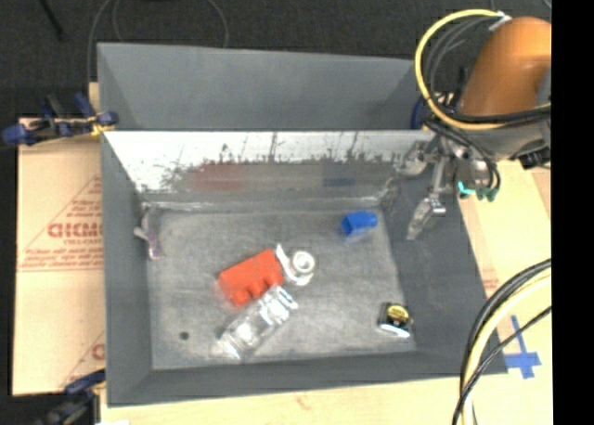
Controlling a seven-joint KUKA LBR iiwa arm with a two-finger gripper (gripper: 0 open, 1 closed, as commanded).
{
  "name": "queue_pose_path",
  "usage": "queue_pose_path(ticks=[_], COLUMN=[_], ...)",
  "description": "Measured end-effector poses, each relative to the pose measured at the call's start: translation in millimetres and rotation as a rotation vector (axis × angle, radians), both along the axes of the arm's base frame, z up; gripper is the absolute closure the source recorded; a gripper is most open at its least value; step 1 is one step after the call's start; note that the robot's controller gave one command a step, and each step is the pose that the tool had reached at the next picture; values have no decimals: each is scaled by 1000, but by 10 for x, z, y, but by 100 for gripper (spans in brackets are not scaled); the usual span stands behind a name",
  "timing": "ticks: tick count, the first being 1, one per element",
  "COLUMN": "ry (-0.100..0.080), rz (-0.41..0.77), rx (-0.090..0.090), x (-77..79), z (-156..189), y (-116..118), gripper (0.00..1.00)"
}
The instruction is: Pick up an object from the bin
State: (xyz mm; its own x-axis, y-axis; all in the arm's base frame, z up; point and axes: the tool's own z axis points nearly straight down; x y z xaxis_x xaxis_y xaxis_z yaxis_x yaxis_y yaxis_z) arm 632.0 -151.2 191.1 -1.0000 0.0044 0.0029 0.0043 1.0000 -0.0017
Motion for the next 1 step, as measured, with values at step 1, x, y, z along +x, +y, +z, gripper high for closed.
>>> queue_pose_path(ticks=[1], ry=[-5], rz=[98], rx=[1], x=[-92], z=[-144], y=[355], gripper=[0])
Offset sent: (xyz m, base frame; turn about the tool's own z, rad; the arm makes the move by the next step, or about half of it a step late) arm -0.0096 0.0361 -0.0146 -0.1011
